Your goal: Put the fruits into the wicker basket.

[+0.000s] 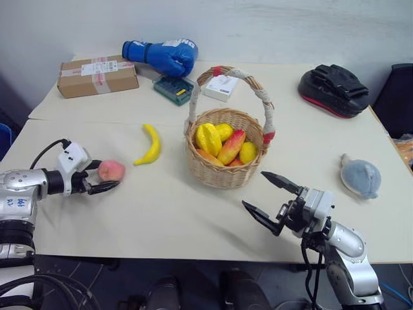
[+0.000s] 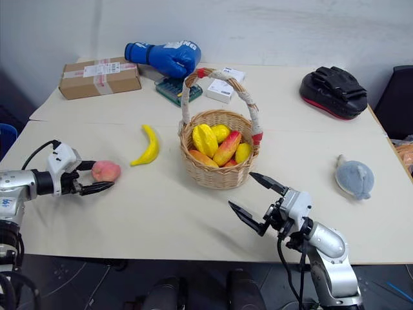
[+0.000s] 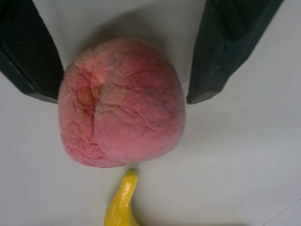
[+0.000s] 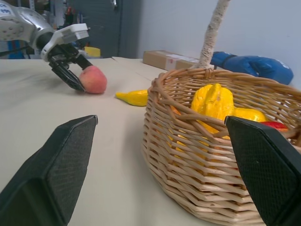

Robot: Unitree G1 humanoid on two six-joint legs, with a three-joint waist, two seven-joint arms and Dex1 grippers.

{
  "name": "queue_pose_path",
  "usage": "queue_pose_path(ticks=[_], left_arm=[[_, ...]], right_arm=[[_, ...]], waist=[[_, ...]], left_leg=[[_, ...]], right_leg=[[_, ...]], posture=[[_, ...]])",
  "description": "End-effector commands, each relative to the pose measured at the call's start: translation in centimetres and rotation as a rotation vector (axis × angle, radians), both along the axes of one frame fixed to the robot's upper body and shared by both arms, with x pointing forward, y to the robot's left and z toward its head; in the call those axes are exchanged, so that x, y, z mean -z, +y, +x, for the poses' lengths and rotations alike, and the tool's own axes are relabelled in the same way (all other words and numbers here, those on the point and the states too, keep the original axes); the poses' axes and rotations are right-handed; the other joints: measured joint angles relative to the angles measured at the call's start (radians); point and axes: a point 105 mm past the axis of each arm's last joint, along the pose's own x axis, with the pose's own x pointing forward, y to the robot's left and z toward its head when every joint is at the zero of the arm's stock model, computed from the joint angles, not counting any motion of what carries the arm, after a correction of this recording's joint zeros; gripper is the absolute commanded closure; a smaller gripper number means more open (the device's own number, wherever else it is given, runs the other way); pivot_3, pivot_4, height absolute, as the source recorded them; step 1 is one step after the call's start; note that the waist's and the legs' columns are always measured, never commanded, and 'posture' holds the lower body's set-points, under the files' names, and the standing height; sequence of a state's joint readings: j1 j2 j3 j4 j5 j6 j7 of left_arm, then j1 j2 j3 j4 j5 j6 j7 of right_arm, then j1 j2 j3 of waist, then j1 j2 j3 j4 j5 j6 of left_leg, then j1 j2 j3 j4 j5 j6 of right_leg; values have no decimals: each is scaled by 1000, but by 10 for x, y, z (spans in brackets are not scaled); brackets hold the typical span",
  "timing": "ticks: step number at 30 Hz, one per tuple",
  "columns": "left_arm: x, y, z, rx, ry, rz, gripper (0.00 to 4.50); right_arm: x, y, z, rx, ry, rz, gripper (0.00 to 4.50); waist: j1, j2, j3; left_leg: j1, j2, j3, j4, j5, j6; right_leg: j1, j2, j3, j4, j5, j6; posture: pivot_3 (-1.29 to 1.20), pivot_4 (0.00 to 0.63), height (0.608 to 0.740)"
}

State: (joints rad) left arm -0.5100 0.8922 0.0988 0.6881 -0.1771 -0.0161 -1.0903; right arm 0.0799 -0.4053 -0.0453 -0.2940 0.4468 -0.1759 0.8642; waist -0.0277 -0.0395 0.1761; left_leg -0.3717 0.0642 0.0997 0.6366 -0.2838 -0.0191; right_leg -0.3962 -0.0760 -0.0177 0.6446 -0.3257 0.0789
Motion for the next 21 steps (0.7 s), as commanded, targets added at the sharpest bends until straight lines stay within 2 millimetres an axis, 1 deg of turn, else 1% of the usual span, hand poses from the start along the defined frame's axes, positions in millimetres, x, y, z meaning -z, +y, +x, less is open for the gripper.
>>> queue_pose_path(ticks=[1,3,6,7,9,10,11,13,15,18,21], left_arm=[[-23,1,9,-14,-114,-30,1553],[-28,0,7,-5,-128,-52,2004],[-33,0,-8,65,-127,-77,2122],[-38,-2,-15,108,-136,-91,2122],[-66,-2,-26,158,-195,-160,2122],[-78,-4,-30,184,-203,-178,2122],[-87,-9,-34,224,-195,-197,2122],[-98,-28,-38,315,-172,-214,2122],[-111,-57,-35,422,-194,-241,2122],[-128,-108,-24,566,-252,-263,2122],[-141,-166,-20,714,-211,-370,2122]], right_arm=[[-10,-4,-3,-5,-45,-14,0],[-7,-8,-4,-4,-35,-29,0],[-5,-13,-4,11,-32,-40,0],[-5,-15,-4,14,-33,-42,0],[-12,-21,-6,38,-62,-27,0],[-19,-28,-4,81,-78,7,0],[-28,-33,-3,106,-91,38,0],[-44,-43,-1,157,-115,89,0],[-53,-50,-2,173,-129,78,0],[-55,-63,-1,204,-122,42,0],[-57,-70,2,225,-123,21,0]], waist=[[0,0,0],[0,0,0],[-4,0,0],[-7,0,0],[-5,0,0],[-4,0,0],[-2,-1,1],[1,0,2],[9,4,4],[32,7,5],[31,7,5]], left_leg=[[0,0,0,0,1,0],[0,0,-1,0,1,0],[0,0,-1,0,1,0],[0,1,0,0,0,-1],[0,1,0,-1,0,-1],[0,1,0,-1,0,-1],[0,1,-1,-1,0,-1],[-1,1,-2,0,1,-2],[1,0,-4,0,1,-1],[1,-2,-3,0,3,1],[-1,-3,-3,4,3,2]], right_leg=[[0,0,0,0,0,0],[0,0,-1,1,0,0],[0,0,0,1,0,0],[0,0,0,1,0,0],[0,0,0,0,0,-1],[0,0,0,0,0,-1],[0,0,0,0,0,-1],[0,0,0,1,-1,-1],[4,-2,1,-1,-1,-1],[6,-4,2,-1,0,0],[6,0,2,-1,1,1]], posture=[[0,150,740],[0,150,740],[0,150,740],[0,150,740],[0,150,740],[0,150,740],[0,150,740],[0,150,740],[0,150,740],[0,150,740],[0,150,740]])
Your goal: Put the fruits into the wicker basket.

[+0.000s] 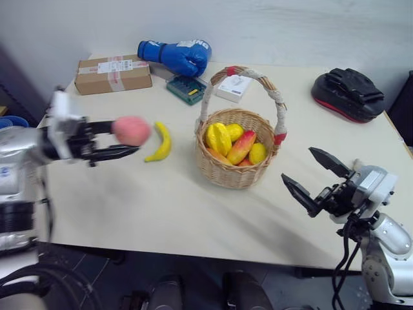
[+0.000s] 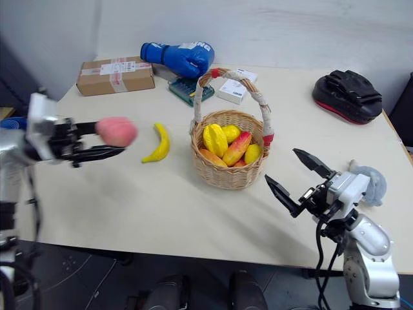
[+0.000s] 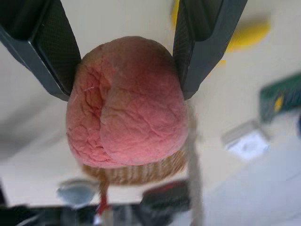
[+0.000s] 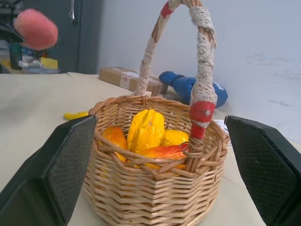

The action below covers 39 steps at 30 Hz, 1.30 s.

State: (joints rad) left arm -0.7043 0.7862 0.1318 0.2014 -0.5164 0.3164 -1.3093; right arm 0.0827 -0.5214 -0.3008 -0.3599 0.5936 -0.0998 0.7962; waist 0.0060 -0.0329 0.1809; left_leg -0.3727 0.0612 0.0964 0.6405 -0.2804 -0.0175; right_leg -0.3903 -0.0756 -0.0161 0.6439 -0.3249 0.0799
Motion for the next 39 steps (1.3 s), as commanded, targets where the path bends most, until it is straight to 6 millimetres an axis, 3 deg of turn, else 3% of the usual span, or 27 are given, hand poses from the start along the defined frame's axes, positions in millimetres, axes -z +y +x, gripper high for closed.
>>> queue_pose_path(ticks=[1,4,7,9,12,15,17,20,24,28,32,36,39], left_arm=[[-14,-65,4,154,30,-64,2122],[0,-107,20,156,17,-40,2122],[11,-126,28,136,1,-1,2122],[13,-129,30,132,1,4,2122],[7,-124,41,49,7,-72,1205],[7,-112,36,50,-26,-78,269],[-2,-103,32,43,-62,-129,47],[-19,-73,14,21,-131,-182,47],[-10,-13,-3,-144,-110,-162,47],[18,90,-14,-510,-99,-111,47],[49,167,-38,-779,3,-93,47],[78,213,-58,-975,96,-18,47],[96,228,-70,-1027,162,49,47]], right_arm=[[-9,-6,-1,17,-25,-7,0],[-5,0,-4,16,0,10,0],[-3,9,-6,8,28,42,0],[-2,13,-6,4,35,48,0],[3,17,-6,6,46,49,0],[5,21,-5,-13,54,41,0],[4,23,-3,-19,50,40,0],[-2,30,3,-58,24,33,0],[-12,48,3,-140,-28,18,0],[-3,76,-14,-324,0,-27,0],[2,89,-27,-436,-5,-90,0],[3,91,-27,-455,-22,-112,0],[7,93,-28,-463,-24,-127,0]], waist=[[-5,0,0],[-8,1,1],[-27,3,2],[-38,5,4],[-39,5,5],[-36,5,5],[-36,5,5],[-41,5,5],[-49,5,5],[-49,5,5],[-46,3,6],[-32,0,5],[-31,0,5]], left_leg=[[-1,0,0,1,0,0],[-5,0,0,8,-2,1],[-2,0,5,7,-3,-1],[-2,2,5,7,-2,-3],[-1,3,6,7,-2,-5],[-1,3,5,7,-2,-5],[-1,3,6,7,-2,-4],[-1,3,7,7,-2,-4],[1,6,8,6,-3,-5],[2,9,8,5,-5,-7],[2,13,9,5,-8,-6],[2,12,9,6,-10,-4],[1,9,7,4,-12,-6]], right_leg=[[-1,2,0,0,0,0],[-2,9,0,0,1,2],[-3,13,4,-1,2,3],[-4,15,7,0,2,3],[-6,18,9,3,1,2],[-6,18,13,4,1,2],[-6,17,16,4,1,2],[-6,17,18,4,2,3],[-6,15,20,4,1,2],[-6,14,18,3,-1,-1],[-7,13,16,2,-1,-2],[-6,8,13,0,-1,-2],[-6,-1,10,0,-2,-4]], posture=[[0,150,740],[0,150,740],[0,150,740],[0,150,740],[0,150,740],[0,150,740],[0,150,740],[0,150,740],[0,150,740],[0,150,740],[0,150,740],[0,150,740],[0,150,740]])
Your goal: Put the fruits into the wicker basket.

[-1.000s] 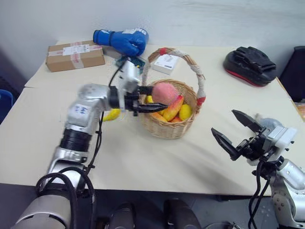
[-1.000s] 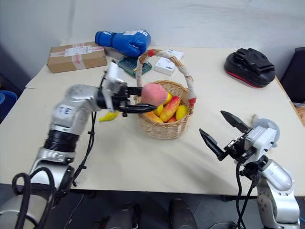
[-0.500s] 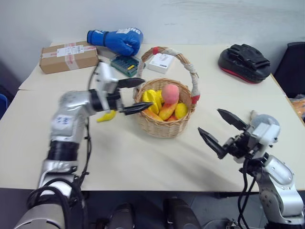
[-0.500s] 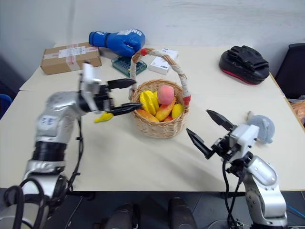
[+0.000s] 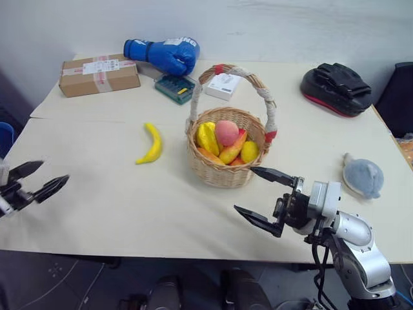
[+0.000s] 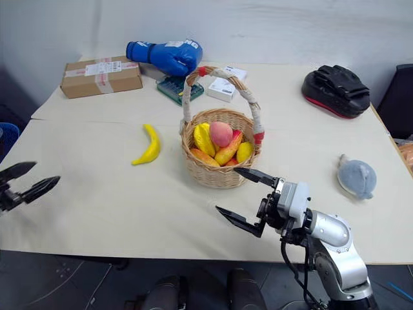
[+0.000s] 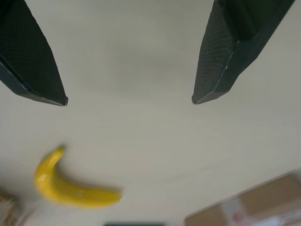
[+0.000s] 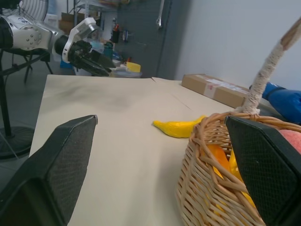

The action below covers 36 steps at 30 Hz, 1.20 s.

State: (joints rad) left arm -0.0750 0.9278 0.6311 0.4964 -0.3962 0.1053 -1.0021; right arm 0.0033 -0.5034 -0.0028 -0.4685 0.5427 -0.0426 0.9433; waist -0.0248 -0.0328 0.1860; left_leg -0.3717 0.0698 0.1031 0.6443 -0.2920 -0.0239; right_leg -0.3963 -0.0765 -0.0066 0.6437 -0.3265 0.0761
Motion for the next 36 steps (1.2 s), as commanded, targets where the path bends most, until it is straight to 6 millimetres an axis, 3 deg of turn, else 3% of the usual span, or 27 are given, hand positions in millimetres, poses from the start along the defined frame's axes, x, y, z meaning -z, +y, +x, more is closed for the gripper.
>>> queue_pose_path(ticks=[1,4,7,11,15,19,25,29,36], left_arm=[[-3,10,-7,-15,21,58,47],[-16,-21,7,132,-4,48,47],[-25,-67,28,319,36,59,47],[-38,-127,73,419,43,34,47],[-29,-170,108,440,46,34,47],[1,-182,136,338,126,116,47],[13,-195,153,285,139,57,47],[16,-206,150,334,137,37,967],[8,-189,149,306,98,13,3250]], right_arm=[[-2,2,-4,-15,-52,-16,0],[1,-2,-1,10,-62,-20,0],[4,-6,2,16,-69,-34,0],[11,-9,5,11,-68,-57,0],[15,-8,6,6,-65,-72,0],[15,-10,5,25,-62,-71,0],[12,-6,-4,36,-59,-65,0],[8,-6,-2,66,-68,-56,0],[4,-3,7,74,-76,-57,0]], waist=[[-1,-1,0],[1,-1,-1],[3,-1,-1],[5,0,0],[-5,1,0],[-11,0,0],[-1,0,1],[-2,0,1],[-3,0,1]], left_leg=[[0,-1,0,-1,0,-1],[-2,-1,-3,-2,-1,-2],[-4,-2,-7,-6,0,-2],[-4,-4,-6,-11,5,1],[-3,-4,0,-11,5,4],[-3,-3,5,-7,5,3],[-3,-1,5,2,3,2],[-3,-1,6,5,3,4],[-2,-2,5,5,3,4]], right_leg=[[0,-1,-1,-1,0,0],[0,-5,-6,-3,0,-1],[1,-7,-11,-6,-1,-2],[2,-7,-12,-8,0,-1],[1,-1,-15,-6,1,2],[-1,7,-13,-7,2,4],[-2,14,-11,-2,2,4],[-1,10,-9,1,3,6],[-1,11,-9,3,3,6]], posture=[[0,150,740],[0,150,740],[0,150,740],[0,150,740],[0,150,740],[0,150,740],[0,150,740],[0,150,740],[0,150,740]])
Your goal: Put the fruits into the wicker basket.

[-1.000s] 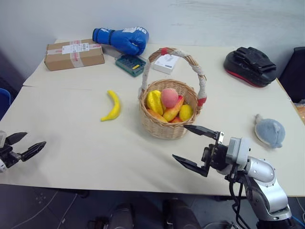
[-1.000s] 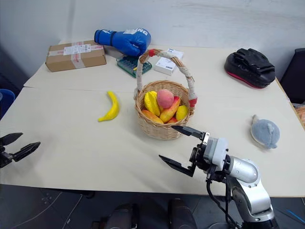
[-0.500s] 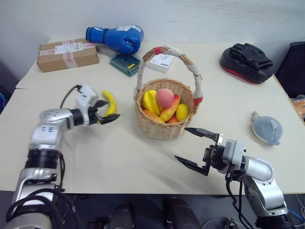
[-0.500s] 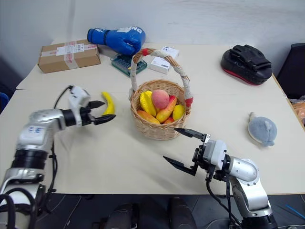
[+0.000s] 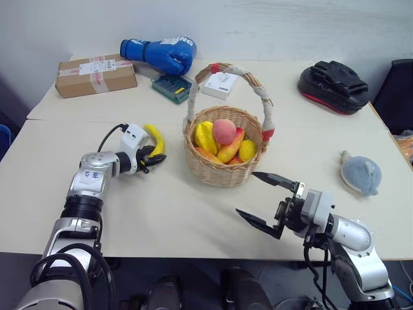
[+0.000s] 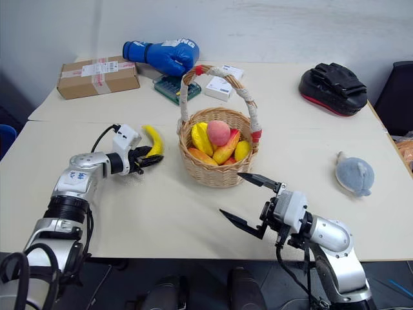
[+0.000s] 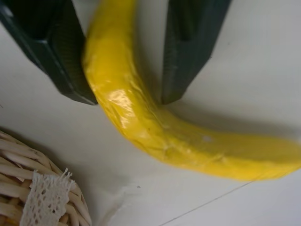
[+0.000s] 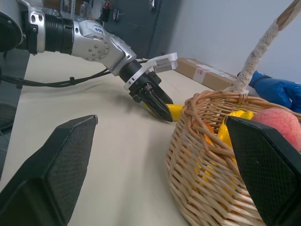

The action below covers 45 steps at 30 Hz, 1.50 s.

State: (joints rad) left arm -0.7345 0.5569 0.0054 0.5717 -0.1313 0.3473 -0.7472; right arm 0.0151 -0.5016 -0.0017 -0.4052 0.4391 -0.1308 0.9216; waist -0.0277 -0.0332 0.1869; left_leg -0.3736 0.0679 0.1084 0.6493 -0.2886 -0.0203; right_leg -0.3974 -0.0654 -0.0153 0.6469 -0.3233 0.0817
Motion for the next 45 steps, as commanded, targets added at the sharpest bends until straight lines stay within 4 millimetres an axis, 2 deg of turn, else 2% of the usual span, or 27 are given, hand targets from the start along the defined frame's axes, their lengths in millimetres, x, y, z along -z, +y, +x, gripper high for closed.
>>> queue_pose_path(ticks=[1,4,5,7,9,12,16,18,21,24,26,30,32,33,36,41,45], left_arm=[[-11,13,0,-19,-49,-20,3586],[-29,14,-18,113,-119,-93,3692],[-43,13,-32,205,-160,-126,3692],[-86,28,-55,280,-222,-221,3692],[-110,32,-79,377,-234,-200,3692],[-115,20,-109,543,-149,-112,3692],[-129,-28,-134,786,-109,-122,3692],[-129,-52,-135,875,-126,-137,3692],[-120,-74,-126,919,-125,-123,3692],[-109,-95,-104,915,-156,-33,3692],[-112,-107,-91,905,-180,-52,3692],[-111,-118,-62,832,-202,-71,3692],[-109,-121,-59,846,-197,-41,2975],[-115,-124,-59,855,-209,-77,2788],[-124,-120,-63,880,-232,-122,1809],[-127,-74,-76,825,-261,-158,205],[-114,-30,-88,705,-235,-127,94]], right_arm=[[-9,4,-1,-13,-37,5,0],[-13,4,1,-12,-47,-2,0],[-15,2,3,-2,-56,-9,0],[-18,-8,7,39,-62,-23,0],[-18,-18,8,69,-58,-41,0],[-17,-29,7,89,-43,-67,0],[-15,-41,4,129,-17,-90,0],[-15,-43,4,148,-11,-92,0],[-17,-43,4,156,-10,-92,0],[-19,-44,0,173,-6,-84,0],[-20,-43,-3,188,-1,-80,0],[-20,-41,-6,205,9,-73,0],[-19,-39,-9,205,24,-67,0],[-18,-40,-9,211,28,-67,0],[-19,-45,-10,243,28,-72,0],[-24,-76,-3,362,24,-59,0],[-35,-97,12,405,24,-22,0]], waist=[[1,0,0],[-4,0,0],[-5,0,0],[-2,-1,1],[0,-4,3],[3,-1,2],[20,3,3],[27,3,4],[24,3,4],[21,3,4],[20,3,4],[21,3,4],[17,3,4],[17,3,4],[20,2,4],[2,2,4],[-12,2,4]], left_leg=[[0,0,0,0,0,0],[0,0,0,-1,0,-1],[0,1,1,-1,-1,-1],[-1,6,2,-1,-1,-2],[-3,9,1,0,-2,-3],[-3,9,1,-1,-2,-4],[1,4,1,-1,-3,-1],[1,3,2,0,-2,0],[1,-2,2,2,-1,2],[3,-2,2,1,0,2],[3,-2,2,1,0,1],[1,-2,3,0,0,1],[2,-1,5,0,0,1],[2,-2,6,0,0,1],[1,-2,7,1,0,0],[2,-1,10,0,-1,-1],[4,0,11,0,-1,-1]], right_leg=[[0,0,0,0,0,0],[0,0,0,-1,0,0],[0,0,1,-1,0,-1],[-1,0,1,-2,-1,-1],[-3,0,0,-2,-1,-2],[-4,0,0,-2,-2,-3],[1,1,1,-3,-3,-3],[2,2,3,-3,-2,-1],[3,2,5,-3,0,0],[3,3,9,-2,0,0],[3,5,11,-2,0,0],[1,6,14,-3,0,0],[0,6,14,-3,0,1],[0,6,14,-3,0,1],[-1,6,12,-3,-1,2],[-1,5,13,-3,-2,3],[-1,4,15,-2,-1,3]], posture=[[0,150,740],[0,150,740],[0,150,740],[0,150,740],[0,150,740],[0,150,740],[0,150,740],[0,150,740],[0,150,740],[0,150,740],[0,150,740],[0,150,740],[0,150,740],[0,150,740],[0,150,740],[0,150,740],[0,150,740]])
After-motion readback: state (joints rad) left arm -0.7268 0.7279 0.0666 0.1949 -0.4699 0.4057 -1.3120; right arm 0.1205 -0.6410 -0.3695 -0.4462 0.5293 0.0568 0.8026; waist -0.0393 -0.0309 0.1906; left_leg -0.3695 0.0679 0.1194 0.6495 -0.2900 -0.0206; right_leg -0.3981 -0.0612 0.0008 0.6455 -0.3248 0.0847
